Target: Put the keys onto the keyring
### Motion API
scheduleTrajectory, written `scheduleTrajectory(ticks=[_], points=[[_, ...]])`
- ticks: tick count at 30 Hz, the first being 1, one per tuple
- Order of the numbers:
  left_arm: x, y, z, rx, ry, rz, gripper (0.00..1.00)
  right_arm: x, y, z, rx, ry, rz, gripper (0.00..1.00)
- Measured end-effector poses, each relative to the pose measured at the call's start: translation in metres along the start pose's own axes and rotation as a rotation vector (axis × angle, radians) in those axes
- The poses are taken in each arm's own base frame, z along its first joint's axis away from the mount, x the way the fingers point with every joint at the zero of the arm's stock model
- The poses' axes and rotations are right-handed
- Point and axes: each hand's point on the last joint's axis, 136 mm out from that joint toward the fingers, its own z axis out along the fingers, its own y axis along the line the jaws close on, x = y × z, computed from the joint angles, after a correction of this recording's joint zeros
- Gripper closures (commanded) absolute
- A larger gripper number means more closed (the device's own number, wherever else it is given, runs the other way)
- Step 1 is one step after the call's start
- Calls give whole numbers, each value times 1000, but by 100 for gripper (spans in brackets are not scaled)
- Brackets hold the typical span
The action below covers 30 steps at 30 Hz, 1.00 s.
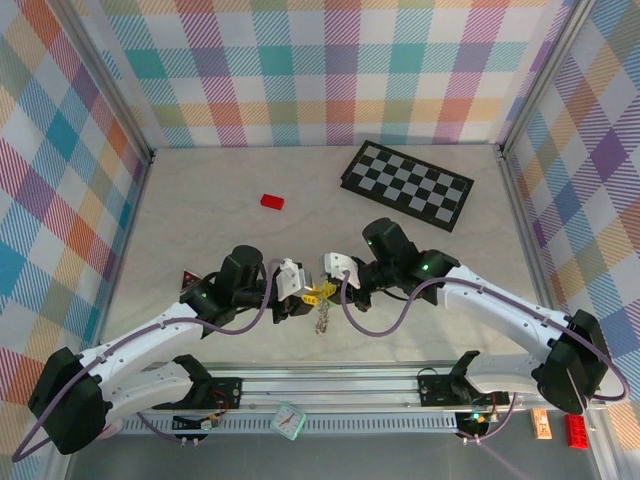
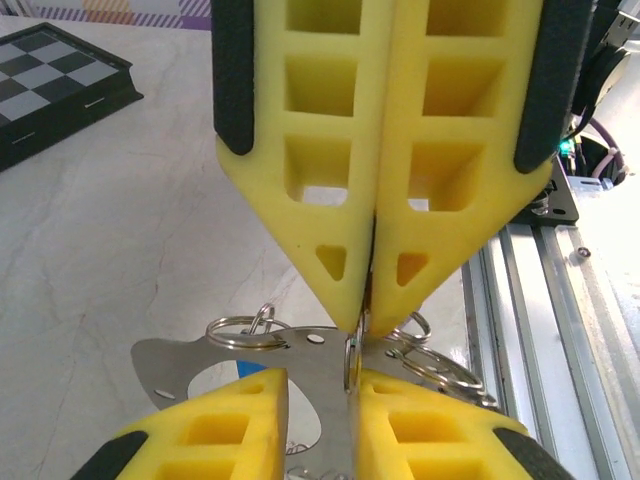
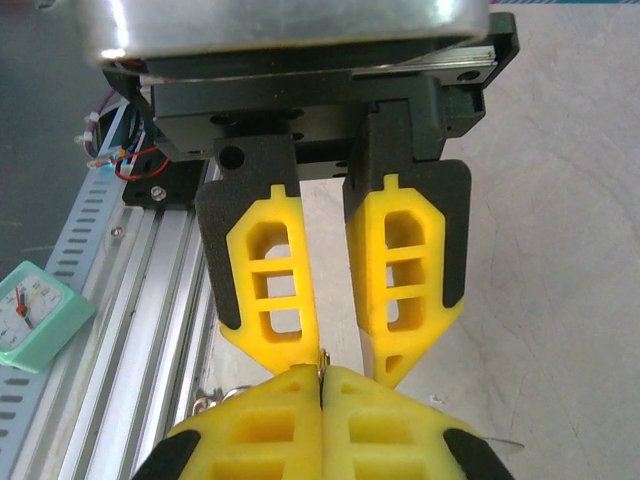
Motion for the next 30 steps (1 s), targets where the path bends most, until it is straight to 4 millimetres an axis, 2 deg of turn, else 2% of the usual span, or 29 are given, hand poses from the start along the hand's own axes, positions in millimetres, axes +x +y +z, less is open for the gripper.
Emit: scheduleTrajectory(ticks=[10, 13, 16, 17, 18, 19, 20, 27, 30], points=[[-2, -2, 0, 16, -7, 2, 71, 5, 1, 3, 8, 36, -23, 100], [-3, -3, 0, 21, -9, 2, 80, 6, 1, 4, 6, 38, -24, 100], [-3, -5, 1, 33, -11, 1, 98, 5, 1, 5, 4, 38, -28, 100], [-2, -6, 1, 41, -11, 2, 100, 5, 1, 5, 6, 38, -28, 100], [-2, -6, 1, 42, -8, 0, 100, 6, 0, 5, 8, 39, -27, 94], [-1, -6, 2, 45, -8, -6, 100, 6, 0, 5, 11, 40, -21, 81], [-1, -7, 2, 46, -8, -8, 100, 6, -1, 5, 14, 37, -12, 76], [-10, -2, 2, 27, -51, -15, 100, 8, -7, -18, 87, -82, 90, 71], [-11, -2, 3, 22, -66, -22, 100, 11, -8, -17, 96, -106, 129, 71]])
